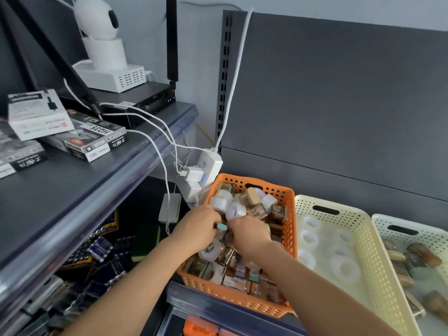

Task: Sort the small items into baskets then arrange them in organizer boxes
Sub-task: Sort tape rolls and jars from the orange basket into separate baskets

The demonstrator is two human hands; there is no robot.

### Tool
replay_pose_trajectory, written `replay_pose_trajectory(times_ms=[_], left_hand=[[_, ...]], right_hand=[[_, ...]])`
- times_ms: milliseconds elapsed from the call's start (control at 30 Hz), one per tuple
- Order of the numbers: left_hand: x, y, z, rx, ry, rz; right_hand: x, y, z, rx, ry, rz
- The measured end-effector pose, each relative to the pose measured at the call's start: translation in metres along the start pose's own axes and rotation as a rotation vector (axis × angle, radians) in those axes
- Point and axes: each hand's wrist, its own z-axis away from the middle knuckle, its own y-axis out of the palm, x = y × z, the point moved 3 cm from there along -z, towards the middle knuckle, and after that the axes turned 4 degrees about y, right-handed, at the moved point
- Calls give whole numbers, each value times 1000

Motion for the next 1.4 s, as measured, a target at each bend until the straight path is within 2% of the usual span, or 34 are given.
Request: replay_pose_trajectory(times_ms=[167,300,533,733,967,1100,1267,1400], left_hand=[[4,-1,-3,-60,-34,101],[6,-3,-4,-82,-78,146],[9,-3,-4,-65,-84,181],[8,-3,0,-84,-77,178],[8,-1,-4,-98,-70,239],[-7,-1,-11,-142,-63,356],[-48,-6,-21,-312,39,521],[-96,3,-40,-245,97,656]], right_hand=[[-16,3,6,-83,-31,-274],[-14,4,6,17,-45,-213],[-15,5,7,-40,217,-327],[-11,14,7,-58,308,-378],[-38,-3,22,-76,398,-772],[-50,-23,39,-188,413,-922],[-76,-42,66,-403,458,-1032],[-115,-55,101,-541,532,-1056]])
